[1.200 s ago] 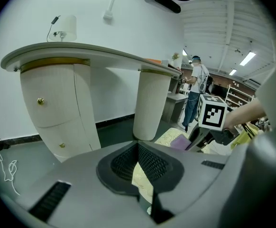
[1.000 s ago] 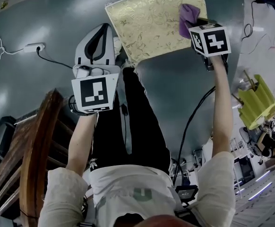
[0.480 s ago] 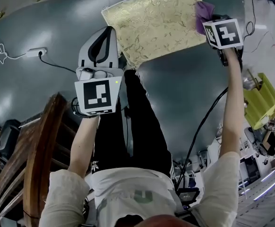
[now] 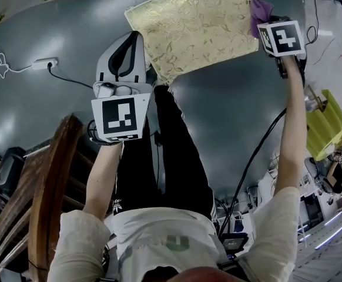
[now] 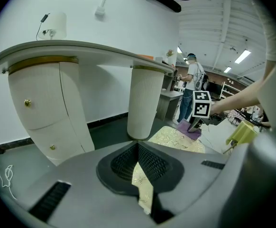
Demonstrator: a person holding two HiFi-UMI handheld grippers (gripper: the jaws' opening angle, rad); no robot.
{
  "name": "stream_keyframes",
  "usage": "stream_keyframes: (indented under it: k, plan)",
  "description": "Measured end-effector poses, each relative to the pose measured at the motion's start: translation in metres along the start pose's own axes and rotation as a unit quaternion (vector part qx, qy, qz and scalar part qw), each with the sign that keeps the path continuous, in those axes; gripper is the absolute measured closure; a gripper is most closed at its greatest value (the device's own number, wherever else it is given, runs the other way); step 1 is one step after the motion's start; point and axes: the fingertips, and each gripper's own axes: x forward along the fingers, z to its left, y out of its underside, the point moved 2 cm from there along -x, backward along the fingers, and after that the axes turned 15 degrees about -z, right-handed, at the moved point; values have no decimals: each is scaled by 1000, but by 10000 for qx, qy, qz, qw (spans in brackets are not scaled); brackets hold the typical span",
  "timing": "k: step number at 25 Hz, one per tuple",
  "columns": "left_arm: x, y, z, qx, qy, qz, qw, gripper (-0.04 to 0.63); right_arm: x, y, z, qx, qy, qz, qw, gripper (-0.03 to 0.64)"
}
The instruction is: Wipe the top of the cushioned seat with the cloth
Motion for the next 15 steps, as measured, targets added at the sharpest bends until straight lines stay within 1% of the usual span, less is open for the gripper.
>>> stream_keyframes:
  k: [2, 5, 8, 11, 15]
  plan:
    - [0, -3, -1, 3, 1, -91, 10000, 589, 1, 1, -3, -73, 93, 31, 9999, 526]
    - [-1, -3, -2, 33, 11, -38, 10000, 589, 2, 3, -6, -214, 190, 54, 9996, 526]
    - [0, -4, -2, -3, -6, -115, 9999, 589, 5, 6, -8, -393, 301, 88, 9987, 526]
    - [-2, 0, -3, 38, 19, 11, 10000, 589, 7, 6, -10, -413, 338, 79, 9985, 526]
    - [-4, 3, -3, 28, 4, 11, 10000, 589, 11, 8, -9, -474, 376, 88, 9981, 526]
